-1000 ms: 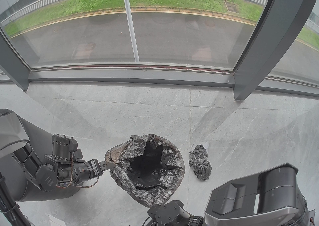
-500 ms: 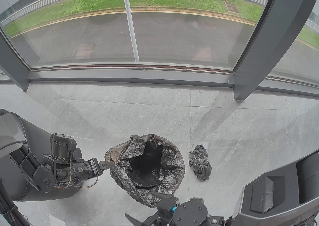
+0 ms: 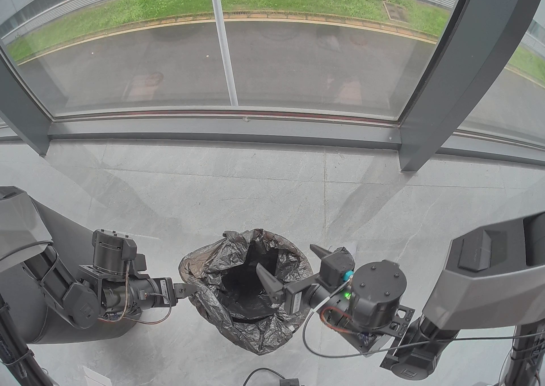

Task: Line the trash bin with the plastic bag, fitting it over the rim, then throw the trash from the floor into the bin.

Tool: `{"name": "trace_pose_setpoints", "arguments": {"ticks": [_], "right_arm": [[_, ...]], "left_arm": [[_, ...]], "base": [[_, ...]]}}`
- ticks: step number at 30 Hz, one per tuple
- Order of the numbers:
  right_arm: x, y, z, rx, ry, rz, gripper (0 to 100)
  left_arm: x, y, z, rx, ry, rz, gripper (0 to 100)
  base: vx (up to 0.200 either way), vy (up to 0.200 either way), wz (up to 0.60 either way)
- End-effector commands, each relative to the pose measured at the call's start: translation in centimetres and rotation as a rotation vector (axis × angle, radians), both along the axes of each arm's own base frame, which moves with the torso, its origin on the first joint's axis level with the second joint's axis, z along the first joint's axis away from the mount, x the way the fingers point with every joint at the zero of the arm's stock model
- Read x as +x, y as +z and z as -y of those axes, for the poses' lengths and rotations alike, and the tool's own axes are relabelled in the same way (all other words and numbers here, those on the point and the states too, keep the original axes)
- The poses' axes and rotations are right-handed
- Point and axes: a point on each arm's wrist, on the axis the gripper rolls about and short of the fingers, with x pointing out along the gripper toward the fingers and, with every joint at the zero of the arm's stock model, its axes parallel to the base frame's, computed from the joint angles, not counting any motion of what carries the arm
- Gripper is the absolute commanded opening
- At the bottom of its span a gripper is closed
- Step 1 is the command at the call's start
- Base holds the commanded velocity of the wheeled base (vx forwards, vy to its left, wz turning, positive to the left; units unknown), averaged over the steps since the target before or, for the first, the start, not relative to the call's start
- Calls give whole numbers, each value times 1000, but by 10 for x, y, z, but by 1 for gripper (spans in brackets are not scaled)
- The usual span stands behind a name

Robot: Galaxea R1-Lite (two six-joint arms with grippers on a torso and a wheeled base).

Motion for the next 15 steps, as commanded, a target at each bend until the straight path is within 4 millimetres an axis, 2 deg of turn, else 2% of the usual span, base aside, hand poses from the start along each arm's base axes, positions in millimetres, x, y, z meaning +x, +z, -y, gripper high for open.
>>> {"name": "trace_pose_setpoints", "arguments": {"ticks": [1,8,15], "right_arm": [[17,9,11,28,-53,29,100],[19,9,14,26,-60,30,100],[20,7,13,23,-59,26,100]], "left_arm": [[7,-3,7,-2,-18,0,100],[3,5,28,-65,-36,5,100],[-16,-10,38,9,-58,-49,100]], "base": [[0,0,0],[0,0,0],[0,0,0]]}}
